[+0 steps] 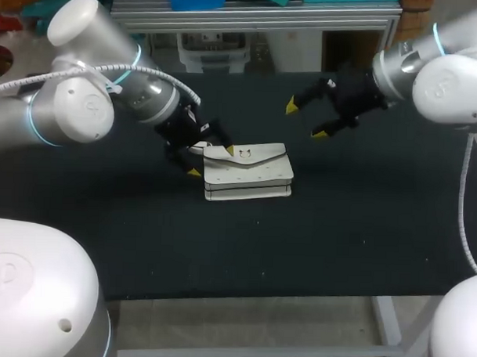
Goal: Pick up the bag, open it, inspect its contents, close it, and place it on the opposite side
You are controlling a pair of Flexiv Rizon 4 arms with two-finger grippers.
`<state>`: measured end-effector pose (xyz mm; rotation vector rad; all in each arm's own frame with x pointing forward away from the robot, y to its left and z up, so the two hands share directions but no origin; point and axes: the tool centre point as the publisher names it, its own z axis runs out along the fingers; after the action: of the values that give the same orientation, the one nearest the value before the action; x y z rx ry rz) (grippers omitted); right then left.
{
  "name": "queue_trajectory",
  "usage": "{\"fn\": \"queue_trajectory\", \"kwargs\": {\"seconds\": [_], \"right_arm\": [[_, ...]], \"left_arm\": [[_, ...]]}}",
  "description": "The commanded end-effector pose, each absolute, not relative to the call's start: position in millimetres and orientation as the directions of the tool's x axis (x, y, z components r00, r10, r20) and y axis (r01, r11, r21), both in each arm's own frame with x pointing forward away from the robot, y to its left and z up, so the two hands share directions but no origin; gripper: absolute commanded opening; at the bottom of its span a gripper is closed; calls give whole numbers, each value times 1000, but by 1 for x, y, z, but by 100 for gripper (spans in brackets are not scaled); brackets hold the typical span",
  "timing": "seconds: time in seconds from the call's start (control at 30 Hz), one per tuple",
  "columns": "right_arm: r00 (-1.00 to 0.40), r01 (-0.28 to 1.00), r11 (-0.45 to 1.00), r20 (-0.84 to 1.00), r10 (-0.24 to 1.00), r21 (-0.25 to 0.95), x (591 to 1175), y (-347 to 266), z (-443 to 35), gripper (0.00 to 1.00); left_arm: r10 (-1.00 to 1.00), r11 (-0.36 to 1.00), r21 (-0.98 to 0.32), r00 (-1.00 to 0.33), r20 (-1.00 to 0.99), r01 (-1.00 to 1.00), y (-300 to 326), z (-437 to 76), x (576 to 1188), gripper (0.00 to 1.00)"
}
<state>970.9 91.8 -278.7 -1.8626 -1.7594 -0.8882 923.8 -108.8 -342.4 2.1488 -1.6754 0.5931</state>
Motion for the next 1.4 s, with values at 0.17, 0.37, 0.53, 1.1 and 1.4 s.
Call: {"fn": "queue_trajectory", "kwargs": {"seconds": [0.17, 0.37, 0.53, 1.1, 1.4], "right_arm": [[23, 538, 577, 695, 719, -614, 967, 93, -298, 100], [10, 630, 493, 641, 768, -600, 956, 93, -304, 100], [-2, 735, 408, 600, 800, -542, 952, 91, -299, 100], [-25, 871, 354, 688, 725, -340, 950, 98, -320, 100], [-4, 892, 333, 730, 684, -307, 965, 99, -335, 100]], "left_arm": [[-826, -244, 18, 218, 519, -969, -109, -344, 926, 100], [-831, -263, 36, 245, 500, -964, -106, -340, 929, 100], [-833, -260, 37, 244, 497, -965, -106, -340, 931, 100], [-820, -253, 89, 262, 509, -963, -110, -344, 937, 100], [-770, -262, 153, 302, 562, -953, -109, -352, 943, 100]]}}
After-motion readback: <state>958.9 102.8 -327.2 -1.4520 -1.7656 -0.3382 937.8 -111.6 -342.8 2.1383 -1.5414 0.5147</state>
